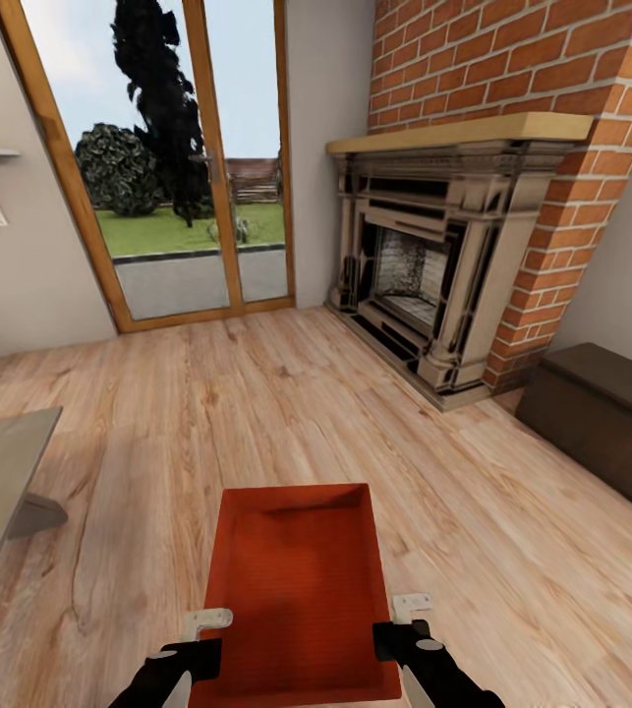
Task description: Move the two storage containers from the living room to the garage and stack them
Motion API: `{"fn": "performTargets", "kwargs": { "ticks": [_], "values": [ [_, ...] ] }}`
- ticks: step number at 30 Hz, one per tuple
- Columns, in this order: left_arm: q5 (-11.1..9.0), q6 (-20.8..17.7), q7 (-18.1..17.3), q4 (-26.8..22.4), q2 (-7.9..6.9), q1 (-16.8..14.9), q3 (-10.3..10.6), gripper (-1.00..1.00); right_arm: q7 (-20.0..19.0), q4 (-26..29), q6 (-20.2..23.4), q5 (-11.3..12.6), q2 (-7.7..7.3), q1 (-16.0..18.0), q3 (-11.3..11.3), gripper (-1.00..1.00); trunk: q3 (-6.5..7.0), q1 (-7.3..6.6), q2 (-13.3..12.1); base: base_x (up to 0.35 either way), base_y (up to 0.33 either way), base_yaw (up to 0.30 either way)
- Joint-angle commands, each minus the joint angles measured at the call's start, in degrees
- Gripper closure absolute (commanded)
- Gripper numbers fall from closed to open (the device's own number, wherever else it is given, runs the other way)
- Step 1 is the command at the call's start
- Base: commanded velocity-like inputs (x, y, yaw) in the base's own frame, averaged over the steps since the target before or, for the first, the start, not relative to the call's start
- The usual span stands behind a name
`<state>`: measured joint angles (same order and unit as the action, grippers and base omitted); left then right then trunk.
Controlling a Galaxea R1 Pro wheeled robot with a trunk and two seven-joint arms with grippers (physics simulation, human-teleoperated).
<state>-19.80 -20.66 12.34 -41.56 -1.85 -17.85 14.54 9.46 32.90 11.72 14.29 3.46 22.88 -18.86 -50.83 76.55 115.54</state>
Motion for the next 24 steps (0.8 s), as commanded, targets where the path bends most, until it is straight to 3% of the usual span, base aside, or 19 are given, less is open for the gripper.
{"fn": "performTargets", "kwargs": {
  "ticks": [1, 18, 24],
  "values": [
    [-0.9, -0.3, 0.8, 0.0, -0.08, 0.0, 0.5, 1.00, 0.2, 0.7, 0.1, 0.8, -0.03, 0.1, -0.4, 1.00, 0.03, -0.03, 0.0, -0.233, -0.125, 0.000],
    [-0.9, -0.3, 0.8, 0.0, -0.08, 0.0, 0.6, 1.00, 0.3, 0.7, 0.1, 0.8, -0.03, 0.1, -0.4, 1.00, 0.33, -0.03, 0.0, -0.270, -0.157, 0.003],
    [-0.9, -0.3, 0.8, 0.0, -0.08, 0.0, 0.6, 1.00, 0.3, 0.7, 0.1, 0.8, -0.03, 0.1, -0.4, 1.00, 0.38, -0.03, 0.0, -0.277, -0.165, 0.166]
  ]
}}
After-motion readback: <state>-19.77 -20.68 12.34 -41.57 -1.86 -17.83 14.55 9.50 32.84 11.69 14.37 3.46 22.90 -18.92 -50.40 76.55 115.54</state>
